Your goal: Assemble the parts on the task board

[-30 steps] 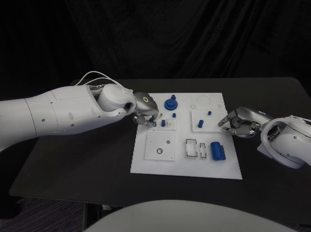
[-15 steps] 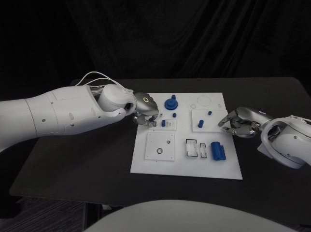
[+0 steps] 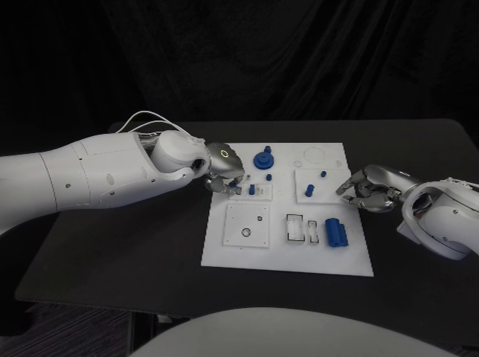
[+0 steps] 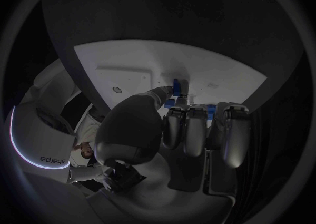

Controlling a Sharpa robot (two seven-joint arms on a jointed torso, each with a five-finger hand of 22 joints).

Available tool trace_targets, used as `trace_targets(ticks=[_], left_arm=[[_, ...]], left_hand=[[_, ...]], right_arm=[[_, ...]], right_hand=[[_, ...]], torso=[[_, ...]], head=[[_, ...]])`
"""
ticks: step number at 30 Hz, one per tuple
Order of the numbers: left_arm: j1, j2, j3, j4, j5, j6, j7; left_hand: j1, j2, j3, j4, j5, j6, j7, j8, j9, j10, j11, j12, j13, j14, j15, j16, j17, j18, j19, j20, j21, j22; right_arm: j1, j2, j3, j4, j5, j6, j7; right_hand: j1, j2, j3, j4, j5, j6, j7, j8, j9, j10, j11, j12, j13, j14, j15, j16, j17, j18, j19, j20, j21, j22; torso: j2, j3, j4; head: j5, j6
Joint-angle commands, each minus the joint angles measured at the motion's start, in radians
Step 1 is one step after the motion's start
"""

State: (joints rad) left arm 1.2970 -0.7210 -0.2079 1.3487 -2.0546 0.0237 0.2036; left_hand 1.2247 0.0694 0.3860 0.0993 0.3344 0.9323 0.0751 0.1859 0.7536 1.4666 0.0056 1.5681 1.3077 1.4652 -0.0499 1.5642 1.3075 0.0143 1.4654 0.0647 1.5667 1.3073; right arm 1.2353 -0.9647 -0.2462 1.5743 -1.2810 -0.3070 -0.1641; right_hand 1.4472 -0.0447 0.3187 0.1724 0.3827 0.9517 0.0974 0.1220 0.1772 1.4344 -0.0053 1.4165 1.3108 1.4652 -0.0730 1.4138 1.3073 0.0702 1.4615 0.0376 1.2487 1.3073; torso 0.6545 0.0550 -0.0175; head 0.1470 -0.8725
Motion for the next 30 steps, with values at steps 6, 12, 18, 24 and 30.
trace_targets(ticks=[6,12,18,24,30], left_arm=[[-0.005,0.001,-0.002,-0.008,0.363,0.008,-0.121],[-0.005,-0.002,-0.002,-0.009,0.662,0.037,-0.251],[-0.005,-0.007,-0.002,-0.002,0.908,0.045,-0.4],[-0.005,-0.012,-0.002,0.017,0.976,0.016,-0.487],[-0.005,-0.017,-0.002,0.041,0.996,0.003,-0.582]], left_hand=[[-0.031,0.005,0.066,-0.038,0.042,0.021,-0.002,0.029,0.056,0.104,-0.001,0.003,0.263,0.106,0.0,0.007,0.263,-0.014,0.105,-0.005,0.004,0.264],[-0.046,-0.003,0.06,-0.034,0.046,0.023,0.003,0.044,0.085,0.104,-0.001,0.003,0.263,0.106,0.005,0.007,0.263,-0.014,0.105,0.0,0.004,0.264],[-0.056,0.003,0.059,-0.025,0.052,0.02,0.001,0.052,0.103,0.104,-0.003,0.003,0.263,0.106,0.003,0.007,0.263,-0.014,0.105,0.0,0.004,0.264],[-0.061,0.005,0.062,-0.024,0.064,0.018,-0.002,0.062,0.121,0.104,-0.006,0.003,0.263,0.106,-0.001,0.007,0.263,-0.006,0.087,-0.002,-0.026,0.252],[-0.067,0.004,0.064,-0.023,0.062,0.016,-0.003,0.067,0.133,0.104,-0.008,0.003,0.263,0.106,-0.003,0.007,0.263,0.0,0.075,-0.005,-0.047,0.245]], right_arm=[[-0.002,-0.003,-0.001,-0.003,-0.002,0.016,-0.025],[-0.002,-0.003,-0.001,-0.004,-0.002,0.016,-0.027],[-0.002,-0.003,-0.001,-0.005,-0.002,0.016,-0.028],[-0.002,-0.003,-0.001,-0.005,-0.002,0.016,-0.029],[-0.002,-0.002,-0.001,-0.006,-0.002,0.016,-0.028]], right_hand=[[-0.006,0.002,0.001,0.002,0.004,0.003,0.0,0.0,0.0,-0.002,0.002,-0.005,0.086,0.068,0.005,-0.005,0.117,-0.004,0.003,0.004,-0.006,0.176],[-0.006,0.002,0.001,0.002,0.004,0.002,0.0,-0.001,0.0,-0.003,0.002,-0.007,0.085,0.067,0.005,-0.007,0.115,-0.003,0.002,0.004,-0.009,0.175],[-0.006,0.002,0.001,0.002,0.004,0.002,0.0,-0.001,0.0,-0.003,0.002,-0.007,0.085,0.067,0.005,-0.007,0.115,-0.003,0.002,0.004,-0.009,0.175],[-0.006,0.002,0.001,0.002,0.004,0.002,0.0,-0.001,0.0,-0.003,0.002,-0.007,0.085,0.067,0.005,-0.007,0.115,-0.003,0.002,0.004,-0.009,0.175],[-0.006,0.002,0.002,0.001,0.004,0.0,0.0,-0.002,-0.001,-0.003,0.001,-0.006,0.085,0.067,0.005,-0.007,0.115,-0.003,0.002,0.004,-0.009,0.175]], torso=[[-0.002,0.0012,0.0],[-0.002,0.0011,-0.0004],[-0.003,0.0016,0.0009],[-0.003,0.003,0.001],[-0.001,0.0024,0.0008]], head=[[0.0,0.0],[-0.001,0.0],[-0.002,0.0],[-0.002,0.0],[0.002,0.0]])
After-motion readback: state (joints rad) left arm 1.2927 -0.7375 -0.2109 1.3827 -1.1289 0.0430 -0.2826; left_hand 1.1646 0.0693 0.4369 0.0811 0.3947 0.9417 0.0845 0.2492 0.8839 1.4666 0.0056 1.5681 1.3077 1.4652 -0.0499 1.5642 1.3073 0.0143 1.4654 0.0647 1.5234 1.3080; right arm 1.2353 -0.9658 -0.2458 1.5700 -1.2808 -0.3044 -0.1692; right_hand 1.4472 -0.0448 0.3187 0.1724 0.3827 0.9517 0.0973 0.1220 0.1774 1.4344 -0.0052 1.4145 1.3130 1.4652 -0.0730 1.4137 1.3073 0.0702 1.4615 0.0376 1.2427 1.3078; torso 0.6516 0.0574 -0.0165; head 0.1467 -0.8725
